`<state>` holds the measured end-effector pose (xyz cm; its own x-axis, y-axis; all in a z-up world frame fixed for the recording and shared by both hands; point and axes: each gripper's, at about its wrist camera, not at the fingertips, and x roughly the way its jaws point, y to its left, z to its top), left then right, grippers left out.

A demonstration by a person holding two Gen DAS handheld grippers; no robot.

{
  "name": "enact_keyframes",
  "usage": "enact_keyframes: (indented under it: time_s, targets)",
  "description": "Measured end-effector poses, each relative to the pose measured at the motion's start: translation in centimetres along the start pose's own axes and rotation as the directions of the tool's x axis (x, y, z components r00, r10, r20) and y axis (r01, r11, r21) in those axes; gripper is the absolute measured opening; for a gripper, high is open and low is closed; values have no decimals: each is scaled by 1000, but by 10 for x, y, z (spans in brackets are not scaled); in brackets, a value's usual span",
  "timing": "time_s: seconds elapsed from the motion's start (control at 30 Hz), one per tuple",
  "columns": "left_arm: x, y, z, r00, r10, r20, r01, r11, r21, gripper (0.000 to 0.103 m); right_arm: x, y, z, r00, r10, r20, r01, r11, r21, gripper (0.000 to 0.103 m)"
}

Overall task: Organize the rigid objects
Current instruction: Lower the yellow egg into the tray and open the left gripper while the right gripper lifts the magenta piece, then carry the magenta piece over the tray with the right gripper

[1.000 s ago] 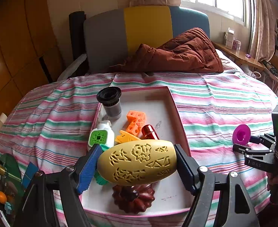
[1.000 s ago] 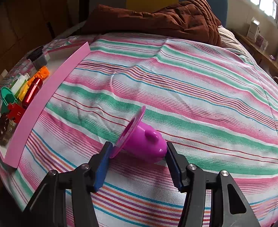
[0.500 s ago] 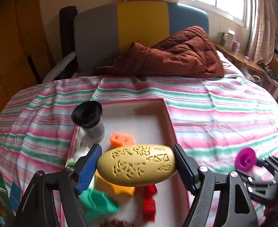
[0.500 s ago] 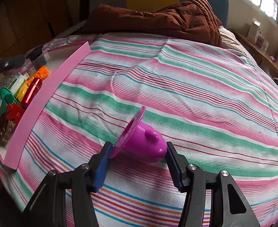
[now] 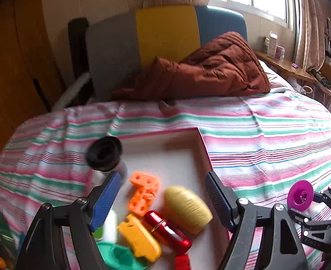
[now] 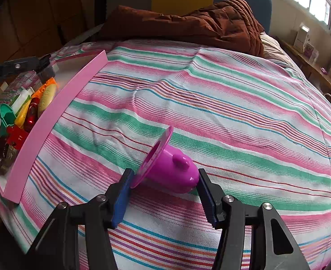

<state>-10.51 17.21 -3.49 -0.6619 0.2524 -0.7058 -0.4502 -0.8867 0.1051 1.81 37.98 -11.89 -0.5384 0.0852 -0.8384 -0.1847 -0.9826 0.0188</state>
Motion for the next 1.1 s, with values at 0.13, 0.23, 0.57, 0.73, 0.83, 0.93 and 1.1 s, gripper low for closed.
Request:
enact_keyframes:
  time_s: [0.13,0.23,0.57,0.73,0.83,0.93,1.1]
  targets:
    - [-33,4,-7,998,25,55,-24,1000,-6,79,-3,5,4,1000,11,3,-11,1000,8,56]
    - [-49,12,-15,998,16,60,-15,999,-32,79,-12,19,12,999,19,38,-19,1000,-6,56]
    - [-74,41,-42,999,33,31,-29,993,-116,79,-25,70,22,993,89,83,-87,996,-29,56]
    - [-77,52,-56,999,38,6,-36,988,-148,79,-35,85,16,989,119,92,-116,993,-38,56]
    - [-78,57,-65,999,43,-4,-43,985,-165,79,-43,96,15,984,145,103,-140,989,-53,56]
    - [-81,62,-70,999,44,-6,-44,983,-180,79,-51,110,15,978,178,108,-170,982,-84,56]
    - [-87,72,-77,999,53,-4,-53,978,-204,79,-59,141,13,969,227,98,-209,964,-164,56]
